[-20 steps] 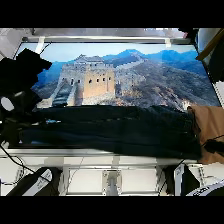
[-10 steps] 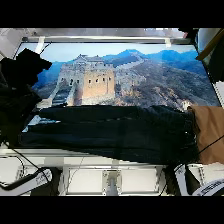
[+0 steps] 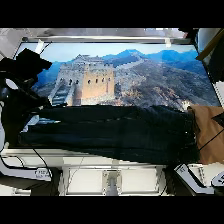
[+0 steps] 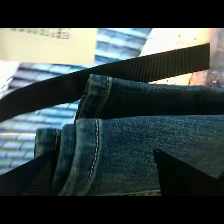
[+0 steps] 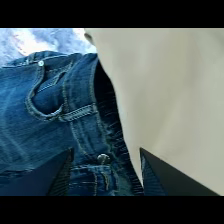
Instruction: Fold the clothes and pants, and hang the long-sleeved shirts on hangers.
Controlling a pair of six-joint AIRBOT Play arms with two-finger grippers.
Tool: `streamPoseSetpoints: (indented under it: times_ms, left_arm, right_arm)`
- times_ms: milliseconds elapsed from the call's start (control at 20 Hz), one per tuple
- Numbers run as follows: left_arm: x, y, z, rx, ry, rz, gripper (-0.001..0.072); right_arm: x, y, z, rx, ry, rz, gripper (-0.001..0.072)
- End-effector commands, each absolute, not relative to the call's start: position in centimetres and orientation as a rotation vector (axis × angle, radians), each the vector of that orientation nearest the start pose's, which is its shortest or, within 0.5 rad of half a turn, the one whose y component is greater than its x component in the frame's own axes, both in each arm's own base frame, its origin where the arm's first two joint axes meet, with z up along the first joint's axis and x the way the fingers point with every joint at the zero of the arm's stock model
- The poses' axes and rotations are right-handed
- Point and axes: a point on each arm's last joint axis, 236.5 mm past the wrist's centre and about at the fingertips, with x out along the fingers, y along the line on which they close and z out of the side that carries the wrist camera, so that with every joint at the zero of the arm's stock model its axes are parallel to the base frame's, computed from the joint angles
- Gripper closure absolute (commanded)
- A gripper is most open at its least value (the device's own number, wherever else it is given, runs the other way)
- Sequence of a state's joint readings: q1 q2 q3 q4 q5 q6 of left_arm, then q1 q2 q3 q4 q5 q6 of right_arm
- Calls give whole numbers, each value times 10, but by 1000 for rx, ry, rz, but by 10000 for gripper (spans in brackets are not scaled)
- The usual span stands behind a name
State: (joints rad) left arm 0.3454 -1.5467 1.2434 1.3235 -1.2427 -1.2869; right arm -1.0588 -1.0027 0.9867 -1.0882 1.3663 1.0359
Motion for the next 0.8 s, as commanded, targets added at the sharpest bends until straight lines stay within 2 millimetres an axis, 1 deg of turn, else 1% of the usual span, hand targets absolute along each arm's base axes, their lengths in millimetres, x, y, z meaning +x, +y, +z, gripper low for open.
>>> streamPoseSetpoints:
  times_ms: [0,50,100,150,200,300,350,450,500,550,600,650,700,750]
  left_arm:
    - [389,77,-68,-248,1432,-101,2]
    - [387,72,-66,-266,1441,-117,72]
    - [381,63,-64,-288,1464,-150,291]
    - [374,55,-62,-291,1489,-201,537]
    - [365,49,-61,-282,1520,-255,690]
    - [353,42,-58,-272,1562,-312,690]
    - [350,41,-58,-265,1570,-324,690]
    - [354,42,-58,-266,1553,-317,691]
    - [362,41,-56,-276,1516,-308,691]
    - [377,39,-48,-290,1446,-297,691]
    - [397,39,-36,-306,1346,-275,691]
    - [424,42,-16,-319,1206,-236,692]
    - [450,51,11,-338,1061,-179,692]
    - [469,62,37,-354,943,-118,692]
  right_arm:
    - [241,-189,58,604,1022,-225,230]
    - [245,-186,61,615,1008,-214,229]
    - [247,-185,62,623,998,-206,230]
    - [249,-184,64,629,990,-199,230]
    - [249,-183,64,631,987,-197,230]
    - [249,-181,64,636,992,-188,230]
    - [248,-179,64,639,996,-185,230]
    - [247,-177,64,644,1004,-177,231]
    - [247,-176,64,647,1007,-173,231]
    - [246,-175,64,650,1009,-170,231]
    - [246,-174,64,661,1008,-175,231]
    - [248,-174,65,680,1000,-178,231]
    - [251,-171,67,688,990,-164,231]
    - [254,-168,67,687,992,-159,231]
